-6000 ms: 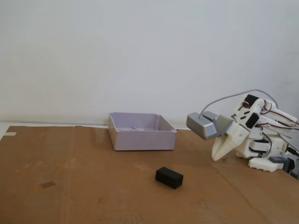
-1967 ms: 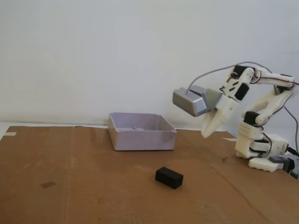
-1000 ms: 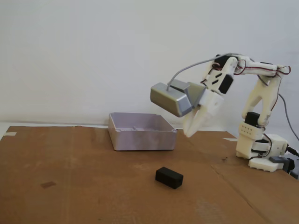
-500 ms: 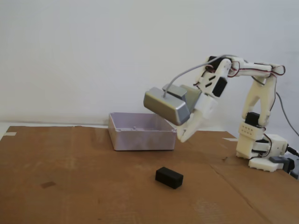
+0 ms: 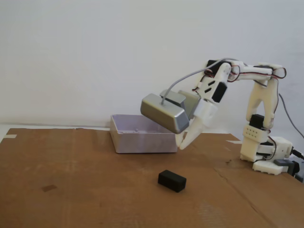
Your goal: Grasp a block and put it in the box.
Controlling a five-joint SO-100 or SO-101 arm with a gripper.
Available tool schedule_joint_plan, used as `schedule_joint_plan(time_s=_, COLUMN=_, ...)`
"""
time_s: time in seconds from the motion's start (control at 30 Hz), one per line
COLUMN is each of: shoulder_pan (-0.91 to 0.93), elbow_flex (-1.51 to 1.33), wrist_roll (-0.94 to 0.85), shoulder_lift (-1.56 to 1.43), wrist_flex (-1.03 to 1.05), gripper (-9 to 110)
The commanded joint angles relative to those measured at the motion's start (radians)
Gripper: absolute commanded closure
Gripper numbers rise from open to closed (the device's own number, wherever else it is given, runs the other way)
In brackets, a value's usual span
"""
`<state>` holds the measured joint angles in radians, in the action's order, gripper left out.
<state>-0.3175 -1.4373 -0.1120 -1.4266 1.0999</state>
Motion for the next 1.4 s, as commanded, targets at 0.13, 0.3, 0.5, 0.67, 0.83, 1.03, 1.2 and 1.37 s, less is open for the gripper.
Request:
schedule_joint_plan(time_s=0.13, shoulder_pan=0.009, elbow_flex=0.107, wrist_roll=-0.006, shoulder_lift=-0.035, wrist_flex=-0.040, gripper=101)
schedule_joint_plan(time_s=0.3, shoulder_pan=0.015, elbow_flex=0.106, wrist_roll=-0.006, shoulder_lift=-0.035, wrist_flex=-0.040, gripper=101)
schedule_joint_plan(time_s=0.5, shoulder_pan=0.018, elbow_flex=0.104, wrist_roll=-0.008, shoulder_lift=-0.021, wrist_flex=-0.040, gripper=101)
schedule_joint_plan(time_s=0.67, shoulder_pan=0.018, elbow_flex=0.118, wrist_roll=-0.008, shoulder_lift=0.031, wrist_flex=-0.040, gripper=101)
schedule_joint_plan(time_s=0.83, shoulder_pan=0.032, elbow_flex=0.121, wrist_roll=-0.008, shoulder_lift=0.032, wrist_flex=-0.040, gripper=101)
schedule_joint_plan(time_s=1.03, shoulder_pan=0.054, elbow_flex=0.147, wrist_roll=-0.075, shoulder_lift=0.029, wrist_flex=-0.040, gripper=101)
schedule_joint_plan(time_s=1.2, shoulder_pan=0.057, elbow_flex=0.178, wrist_roll=-0.112, shoulder_lift=0.031, wrist_flex=-0.038, gripper=101)
schedule_joint_plan(time_s=1.37, shoulder_pan=0.049, elbow_flex=0.173, wrist_roll=-0.104, shoulder_lift=0.037, wrist_flex=-0.038, gripper=101)
